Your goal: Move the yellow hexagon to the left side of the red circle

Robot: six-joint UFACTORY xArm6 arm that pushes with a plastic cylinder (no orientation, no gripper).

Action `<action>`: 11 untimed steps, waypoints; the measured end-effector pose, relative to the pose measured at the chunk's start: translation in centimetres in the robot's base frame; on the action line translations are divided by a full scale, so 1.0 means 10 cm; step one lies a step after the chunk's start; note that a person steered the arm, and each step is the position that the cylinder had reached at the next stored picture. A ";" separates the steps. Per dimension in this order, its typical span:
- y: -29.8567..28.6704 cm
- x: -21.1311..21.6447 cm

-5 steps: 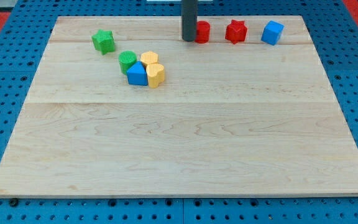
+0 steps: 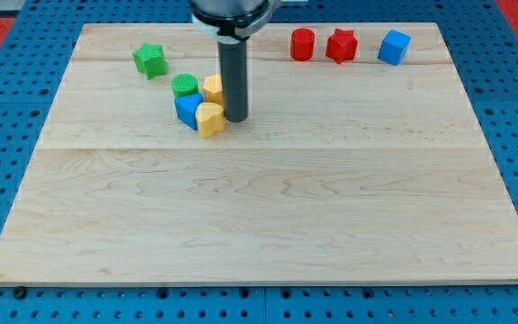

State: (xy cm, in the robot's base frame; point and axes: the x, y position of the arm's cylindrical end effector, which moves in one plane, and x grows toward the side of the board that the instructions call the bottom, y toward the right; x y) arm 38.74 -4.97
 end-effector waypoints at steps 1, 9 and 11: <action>-0.17 -0.22; -0.41 -1.20; 0.22 -1.25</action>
State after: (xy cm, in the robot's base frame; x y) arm 26.21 -2.82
